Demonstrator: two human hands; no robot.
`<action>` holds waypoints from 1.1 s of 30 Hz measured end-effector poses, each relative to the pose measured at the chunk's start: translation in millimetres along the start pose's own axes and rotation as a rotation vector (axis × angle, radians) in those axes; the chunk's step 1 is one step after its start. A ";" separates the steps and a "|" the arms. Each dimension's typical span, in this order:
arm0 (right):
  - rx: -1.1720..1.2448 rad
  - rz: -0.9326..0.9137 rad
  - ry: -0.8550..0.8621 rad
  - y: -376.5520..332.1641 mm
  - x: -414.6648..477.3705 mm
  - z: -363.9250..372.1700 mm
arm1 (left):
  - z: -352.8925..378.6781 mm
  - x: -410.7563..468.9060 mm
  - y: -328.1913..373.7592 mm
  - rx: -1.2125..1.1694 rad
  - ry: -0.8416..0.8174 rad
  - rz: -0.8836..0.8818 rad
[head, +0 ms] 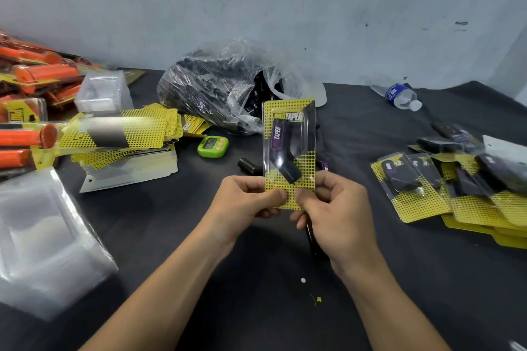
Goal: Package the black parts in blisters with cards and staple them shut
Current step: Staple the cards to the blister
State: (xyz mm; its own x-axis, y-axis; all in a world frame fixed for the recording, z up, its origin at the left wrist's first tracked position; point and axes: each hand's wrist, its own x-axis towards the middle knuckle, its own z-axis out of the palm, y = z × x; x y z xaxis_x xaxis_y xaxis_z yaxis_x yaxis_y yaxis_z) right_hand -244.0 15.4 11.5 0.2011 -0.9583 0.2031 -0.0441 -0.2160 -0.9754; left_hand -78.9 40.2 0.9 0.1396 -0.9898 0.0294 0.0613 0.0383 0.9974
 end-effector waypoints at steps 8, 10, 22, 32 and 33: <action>-0.020 -0.006 -0.072 -0.5 0.4 -4.5 | -1.2 -0.2 -1.5 -0.066 -0.043 -0.015; -0.008 0.004 -0.084 -1.9 0.7 -6.2 | -1.4 -0.9 -1.3 -0.067 -0.061 -0.017; -0.227 0.026 -0.270 -15.9 -6.1 -10.0 | -14.6 0.5 17.8 -0.356 0.051 -0.040; -0.279 -0.088 -0.164 -20.4 -13.5 0.0 | -17.3 -0.2 14.8 -0.432 -0.043 0.068; -0.309 -0.111 -0.129 -20.0 -15.0 1.9 | -17.9 -0.6 15.6 -0.453 -0.033 0.085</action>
State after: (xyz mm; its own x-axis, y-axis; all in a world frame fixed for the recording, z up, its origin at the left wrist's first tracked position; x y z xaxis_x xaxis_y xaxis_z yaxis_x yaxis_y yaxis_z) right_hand -244.2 34.5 27.8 0.3428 -0.8984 0.2745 -0.3053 -0.3829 -0.8719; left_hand -60.4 43.9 15.2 0.1313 -0.9842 0.1192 0.4774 0.1681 0.8624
